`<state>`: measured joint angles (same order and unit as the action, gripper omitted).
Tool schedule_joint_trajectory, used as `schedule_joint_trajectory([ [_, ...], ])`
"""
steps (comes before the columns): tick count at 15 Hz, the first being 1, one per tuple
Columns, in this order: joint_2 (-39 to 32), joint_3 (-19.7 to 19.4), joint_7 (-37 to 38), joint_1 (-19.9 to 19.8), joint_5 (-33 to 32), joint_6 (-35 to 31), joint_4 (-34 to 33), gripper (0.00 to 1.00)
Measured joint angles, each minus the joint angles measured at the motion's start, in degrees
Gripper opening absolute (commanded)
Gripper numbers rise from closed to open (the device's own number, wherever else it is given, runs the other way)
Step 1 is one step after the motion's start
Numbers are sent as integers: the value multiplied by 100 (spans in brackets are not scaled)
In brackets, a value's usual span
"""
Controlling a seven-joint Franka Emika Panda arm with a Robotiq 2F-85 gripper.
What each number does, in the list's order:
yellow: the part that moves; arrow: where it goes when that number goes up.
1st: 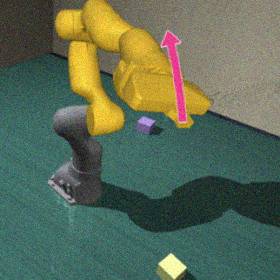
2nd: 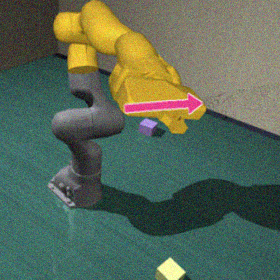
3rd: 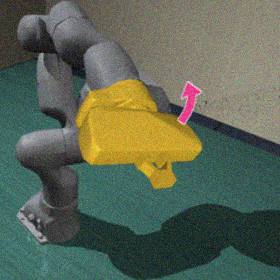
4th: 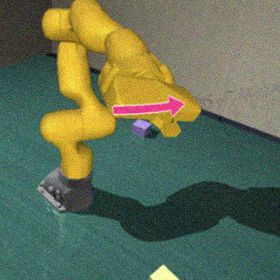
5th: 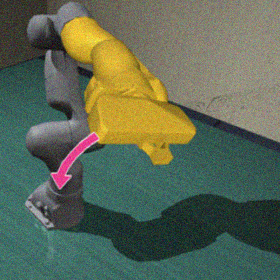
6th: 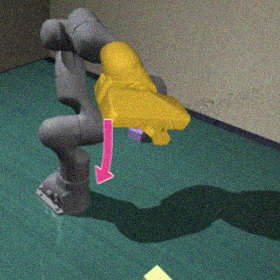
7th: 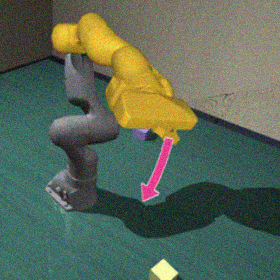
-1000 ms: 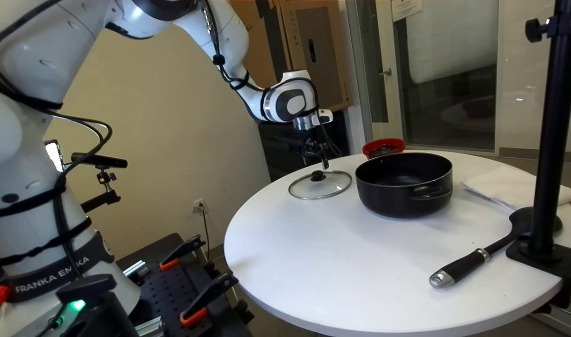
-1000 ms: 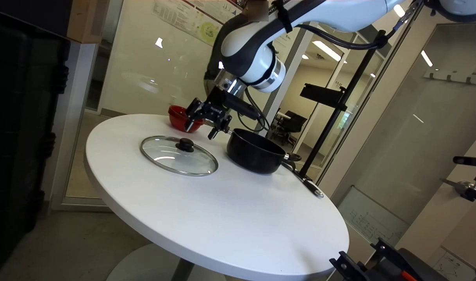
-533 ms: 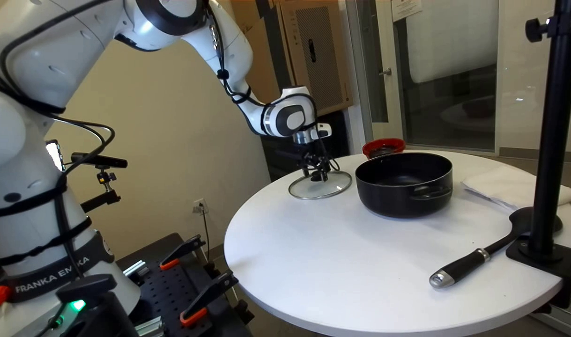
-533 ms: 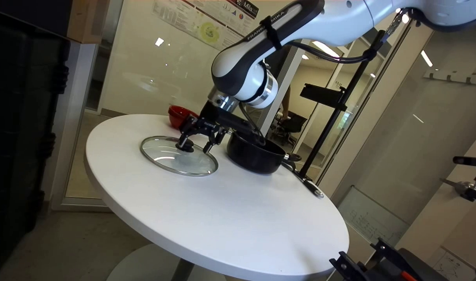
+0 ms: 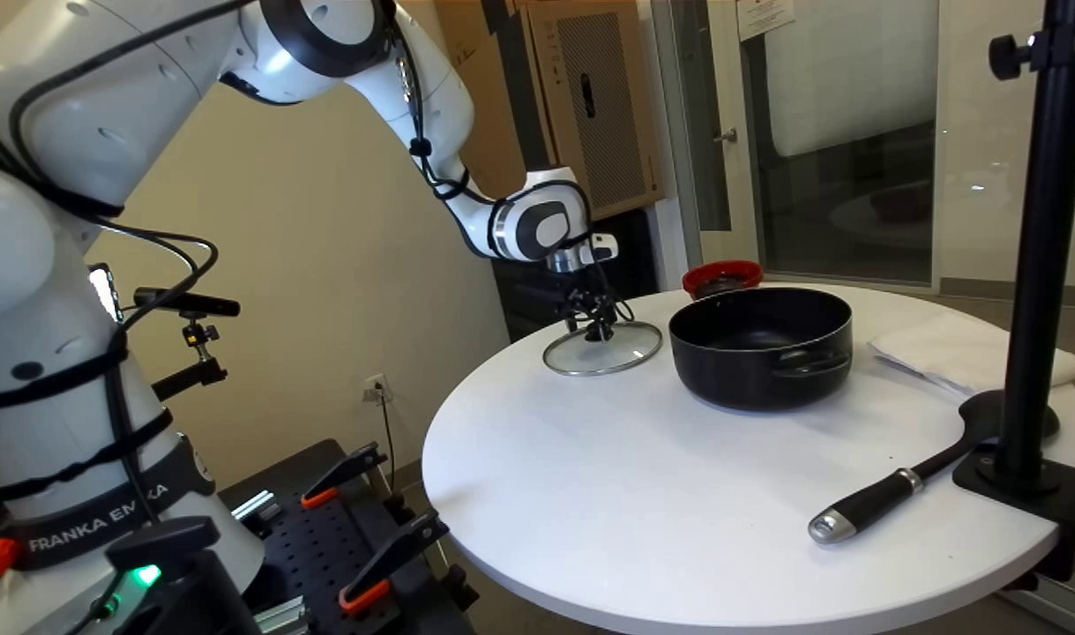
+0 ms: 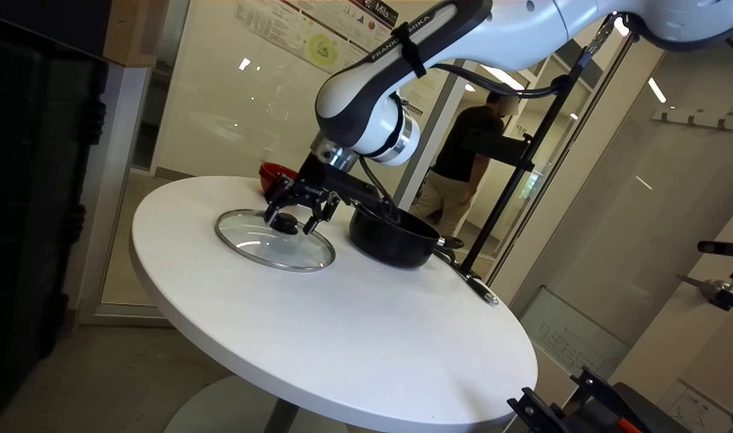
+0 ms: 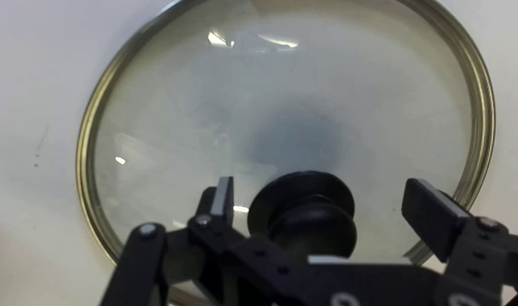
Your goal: Pick the lid and put it on the table
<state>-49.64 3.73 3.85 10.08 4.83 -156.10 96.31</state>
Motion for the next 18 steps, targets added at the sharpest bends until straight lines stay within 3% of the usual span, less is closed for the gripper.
schedule_joint_trajectory([
  [6, -119, -6, 92, 66, 0, -2, -292, 100],
  [7, -152, -12, 100, 78, 0, -2, -332, 75],
  [8, -180, -26, 110, 94, 0, -3, -364, 74],
  [14, -311, -211, 227, 163, -8, -3, -594, 29],
  [18, -341, -275, 285, 178, -45, 2, -692, 27],
])
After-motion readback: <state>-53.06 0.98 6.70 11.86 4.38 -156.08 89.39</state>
